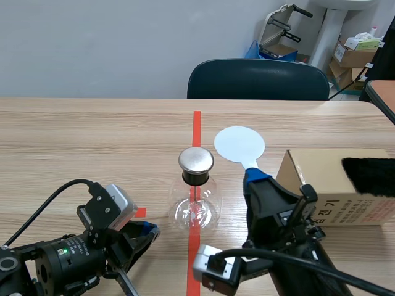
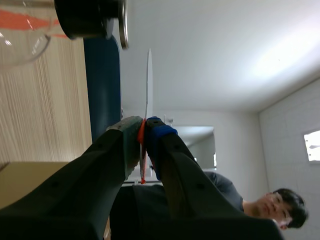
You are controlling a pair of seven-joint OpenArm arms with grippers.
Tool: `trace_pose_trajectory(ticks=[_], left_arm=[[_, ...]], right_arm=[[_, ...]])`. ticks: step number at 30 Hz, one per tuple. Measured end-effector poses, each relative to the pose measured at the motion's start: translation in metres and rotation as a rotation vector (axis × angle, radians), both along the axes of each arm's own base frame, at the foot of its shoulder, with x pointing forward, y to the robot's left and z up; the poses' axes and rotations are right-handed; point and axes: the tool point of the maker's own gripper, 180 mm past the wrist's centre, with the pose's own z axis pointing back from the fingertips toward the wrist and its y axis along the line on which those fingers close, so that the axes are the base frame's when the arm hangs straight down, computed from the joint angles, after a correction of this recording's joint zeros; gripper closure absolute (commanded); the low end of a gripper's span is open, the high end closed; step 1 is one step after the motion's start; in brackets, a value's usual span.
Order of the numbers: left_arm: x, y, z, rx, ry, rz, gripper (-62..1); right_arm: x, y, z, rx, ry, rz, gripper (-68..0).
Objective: Do the electroscope experiment
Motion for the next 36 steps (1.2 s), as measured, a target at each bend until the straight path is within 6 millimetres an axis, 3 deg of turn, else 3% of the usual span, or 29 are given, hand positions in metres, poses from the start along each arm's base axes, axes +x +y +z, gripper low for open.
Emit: trace_pose_trajectory(ticks=[11,19,29,36], left_arm=[[0.000,0.000,0.000,0.000,0.000,0.000,-2.5],[0.000,0.000,0.000,0.000,0.000,0.000,-2.5],[0.000,0.000,0.000,-0.001,0.001,0.000,-2.5],[0.000,0.000,0.000,-0.001,0.001,0.000,-2.5]], right_arm=[[0.012,-0.050,0.002,0.028,-0.002,-0.281,-1.0],[0.012,-0.073,0.001,0.040,-0.001,-0.407,-1.0],[0.012,-0.072,0.001,0.040,-0.001,-0.404,-1.0],[0.011,-0.047,0.001,0.026,0.000,-0.264,-1.0]])
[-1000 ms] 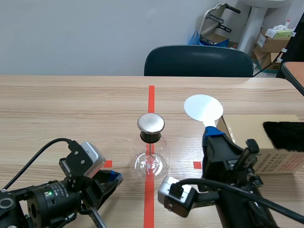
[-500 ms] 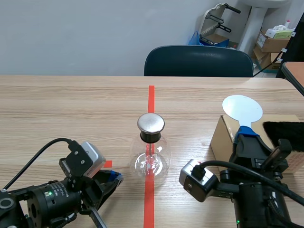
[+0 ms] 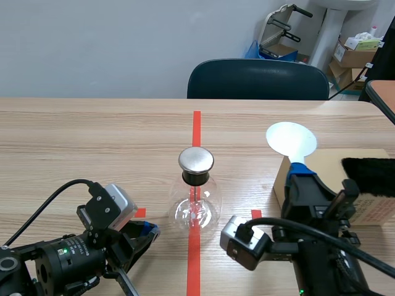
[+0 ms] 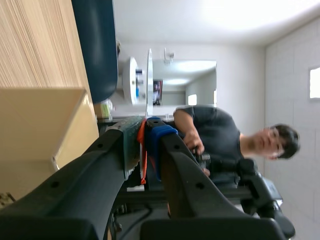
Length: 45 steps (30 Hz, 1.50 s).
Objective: Do the electroscope experiment
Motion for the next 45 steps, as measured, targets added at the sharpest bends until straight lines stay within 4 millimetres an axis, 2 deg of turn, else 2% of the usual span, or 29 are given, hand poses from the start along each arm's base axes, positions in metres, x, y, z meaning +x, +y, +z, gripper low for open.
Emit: trace_pose_trajectory(ticks=[10,21,26,45], left_arm=[[0.001,-0.001,0.002,-0.008,-0.007,0.000,-2.5],[0.002,-0.002,0.005,-0.023,-0.021,0.000,-2.5],[0.002,-0.002,0.005,-0.023,-0.021,0.000,-2.5],[0.002,-0.002,0.005,-0.023,-0.021,0.000,-2.5]], right_arm=[[-0.012,0.047,-0.002,-0.028,0.002,0.271,-1.0],[-0.030,0.082,-0.004,-0.050,0.002,0.486,-1.0],[-0.035,0.089,-0.004,-0.055,0.003,0.532,-1.0],[-0.035,0.089,-0.004,-0.055,0.003,0.533,-1.0]])
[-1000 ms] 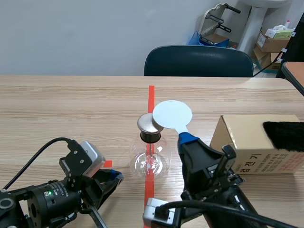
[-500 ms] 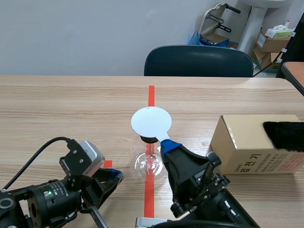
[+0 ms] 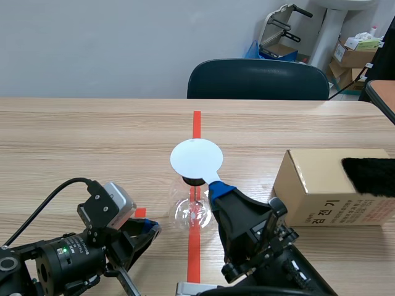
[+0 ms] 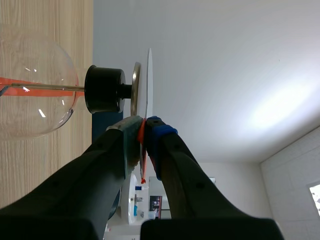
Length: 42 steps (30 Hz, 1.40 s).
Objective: Do the electroscope experiment
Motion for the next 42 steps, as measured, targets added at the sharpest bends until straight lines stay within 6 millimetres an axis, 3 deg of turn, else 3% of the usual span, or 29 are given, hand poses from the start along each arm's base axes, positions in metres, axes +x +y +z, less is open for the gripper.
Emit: trace_pose_trajectory(ticks=[11,30,42], left_arm=[[0.000,0.000,0.000,0.000,0.000,0.000,-2.5],[0.000,0.000,0.000,0.000,0.000,0.000,-2.5],[0.000,0.000,0.000,0.000,0.000,0.000,-2.6]], right_arm=[[0.005,-0.007,0.001,0.005,0.000,-0.050,-1.0],[0.034,-0.080,0.004,0.050,-0.003,-0.484,-1.0],[0.036,-0.101,0.004,0.061,-0.003,-0.602,-1.0]])
